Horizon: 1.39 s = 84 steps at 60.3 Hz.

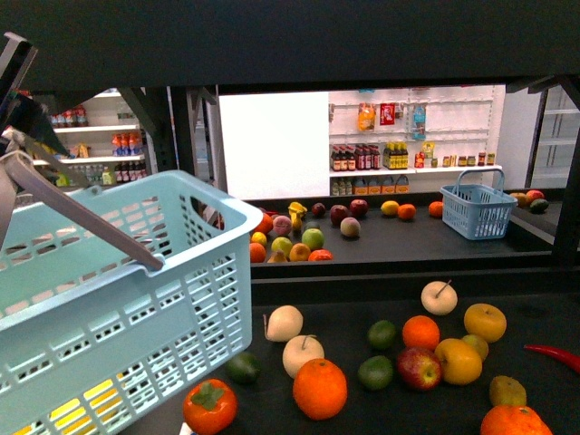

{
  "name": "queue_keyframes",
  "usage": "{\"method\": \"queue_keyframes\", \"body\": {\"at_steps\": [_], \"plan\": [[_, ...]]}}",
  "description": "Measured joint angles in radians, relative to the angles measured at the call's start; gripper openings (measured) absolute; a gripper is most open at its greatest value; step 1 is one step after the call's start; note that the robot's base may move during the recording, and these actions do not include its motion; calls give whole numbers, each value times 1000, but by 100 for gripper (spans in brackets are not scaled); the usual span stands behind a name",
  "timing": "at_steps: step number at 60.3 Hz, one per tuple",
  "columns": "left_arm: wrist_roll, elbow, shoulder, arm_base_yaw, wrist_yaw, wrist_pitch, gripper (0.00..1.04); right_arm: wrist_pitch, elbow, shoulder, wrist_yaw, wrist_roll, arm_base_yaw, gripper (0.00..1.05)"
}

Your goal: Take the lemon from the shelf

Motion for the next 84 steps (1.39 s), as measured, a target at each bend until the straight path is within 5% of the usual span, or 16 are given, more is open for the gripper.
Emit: {"method": "queue_keyframes", "body": {"at_steps": [17,29,54,84], "plan": [[31,-71,-97,-42,-46,-13,27,0,0,0,0,0,0,97],[-10,-51,-102,23,-91,11,27,0,0,0,-1,0,0,97],[-105,-23,-35,185,-372,152,27,0,0,0,0,0,0,97],[-290,-23,55,241,-431,245,27,0,0,0,0,0,0,97]]}}
